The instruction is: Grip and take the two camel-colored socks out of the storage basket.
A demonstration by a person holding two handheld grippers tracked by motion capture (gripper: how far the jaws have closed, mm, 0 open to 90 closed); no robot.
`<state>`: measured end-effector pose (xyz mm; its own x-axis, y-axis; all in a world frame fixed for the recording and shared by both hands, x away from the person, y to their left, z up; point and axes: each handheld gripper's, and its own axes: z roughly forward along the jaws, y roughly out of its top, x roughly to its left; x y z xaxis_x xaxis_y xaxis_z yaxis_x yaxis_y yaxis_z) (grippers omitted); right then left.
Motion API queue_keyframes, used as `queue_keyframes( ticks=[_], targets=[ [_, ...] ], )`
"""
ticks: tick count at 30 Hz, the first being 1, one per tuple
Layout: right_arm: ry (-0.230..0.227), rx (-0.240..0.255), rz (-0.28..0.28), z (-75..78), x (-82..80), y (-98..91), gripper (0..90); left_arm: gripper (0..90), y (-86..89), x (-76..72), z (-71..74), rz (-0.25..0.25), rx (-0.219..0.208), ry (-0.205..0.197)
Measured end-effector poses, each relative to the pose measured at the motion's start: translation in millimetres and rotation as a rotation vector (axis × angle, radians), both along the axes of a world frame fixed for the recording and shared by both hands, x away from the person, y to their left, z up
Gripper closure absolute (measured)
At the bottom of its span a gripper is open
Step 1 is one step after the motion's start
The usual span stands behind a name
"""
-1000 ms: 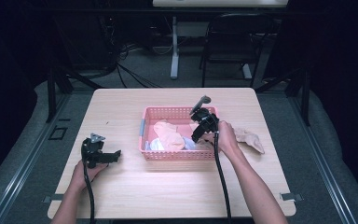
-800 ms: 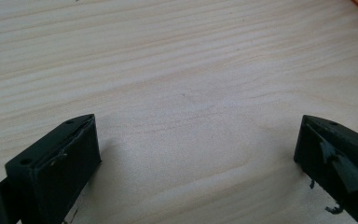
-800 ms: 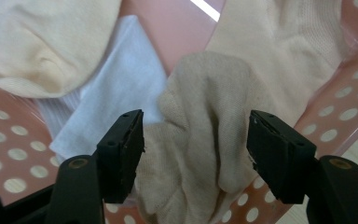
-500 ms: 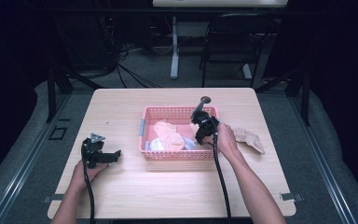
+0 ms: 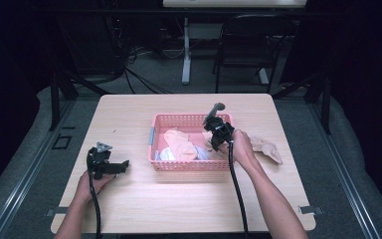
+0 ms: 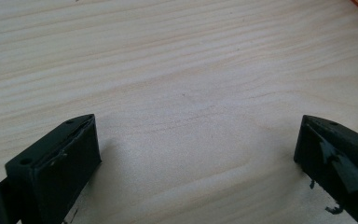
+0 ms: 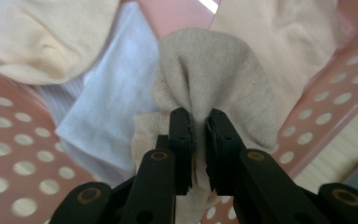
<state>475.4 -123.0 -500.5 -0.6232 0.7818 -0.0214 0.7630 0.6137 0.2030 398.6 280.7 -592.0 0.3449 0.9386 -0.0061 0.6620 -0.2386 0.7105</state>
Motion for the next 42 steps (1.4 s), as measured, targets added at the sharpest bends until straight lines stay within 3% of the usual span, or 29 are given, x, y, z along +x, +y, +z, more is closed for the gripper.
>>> queue_keyframes(
  ticks=[23, 31, 42],
  targets=[
    [-0.083, 0.073, 0.025, 82.6, -14.4, -10.5, 81.6, 0.0, 0.2, 0.0, 0.0, -0.002, 0.003, 0.0],
    [-0.127, 0.08, 0.017, 116.8, -24.7, -28.0, 81.5, 0.0, 0.0, 0.0, 0.0, -0.001, 0.001, 0.0],
    [-0.147, 0.075, -0.043, 132.5, -33.2, -67.4, 81.3, 0.0, 0.0, 0.0, 0.0, 0.0, 0.001, 0.0]
  ],
)
